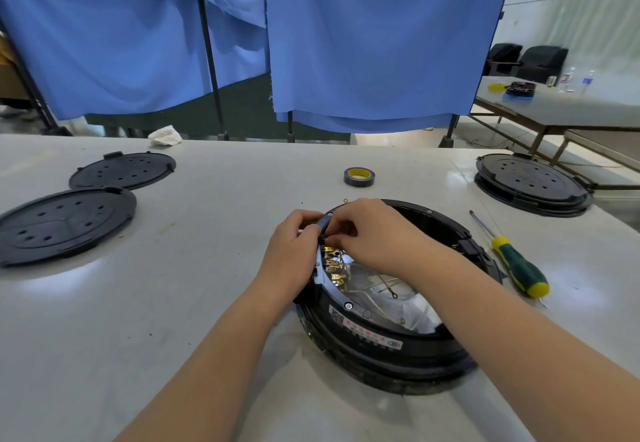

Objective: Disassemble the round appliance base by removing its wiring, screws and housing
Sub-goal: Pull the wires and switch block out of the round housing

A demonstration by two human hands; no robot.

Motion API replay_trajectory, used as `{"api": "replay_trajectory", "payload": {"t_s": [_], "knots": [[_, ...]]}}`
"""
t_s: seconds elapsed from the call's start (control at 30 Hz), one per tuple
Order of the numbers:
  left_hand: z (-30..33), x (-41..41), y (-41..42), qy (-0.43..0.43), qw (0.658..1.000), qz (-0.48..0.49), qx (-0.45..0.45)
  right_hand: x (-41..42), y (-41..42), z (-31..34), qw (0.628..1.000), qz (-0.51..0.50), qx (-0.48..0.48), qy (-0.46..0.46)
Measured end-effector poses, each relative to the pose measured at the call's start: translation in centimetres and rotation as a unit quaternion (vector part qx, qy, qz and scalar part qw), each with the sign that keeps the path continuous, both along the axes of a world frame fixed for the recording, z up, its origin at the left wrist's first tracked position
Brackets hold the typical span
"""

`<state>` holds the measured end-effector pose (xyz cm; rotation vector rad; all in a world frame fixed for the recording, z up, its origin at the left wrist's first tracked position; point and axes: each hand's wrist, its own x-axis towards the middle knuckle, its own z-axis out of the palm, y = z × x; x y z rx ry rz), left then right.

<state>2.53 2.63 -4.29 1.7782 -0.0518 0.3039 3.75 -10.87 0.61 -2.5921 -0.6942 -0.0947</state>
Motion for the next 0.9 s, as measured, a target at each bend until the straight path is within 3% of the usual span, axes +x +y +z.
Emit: {"api": "replay_trajectory", "payload": {"t_s": [0.9], "knots": [[-0.06, 0.01, 0.02, 0.001, 1.000, 0.005, -0.005, 0.34, -0.27, -0.20, 1.000, 0.003, 0.010, -0.003]]}}
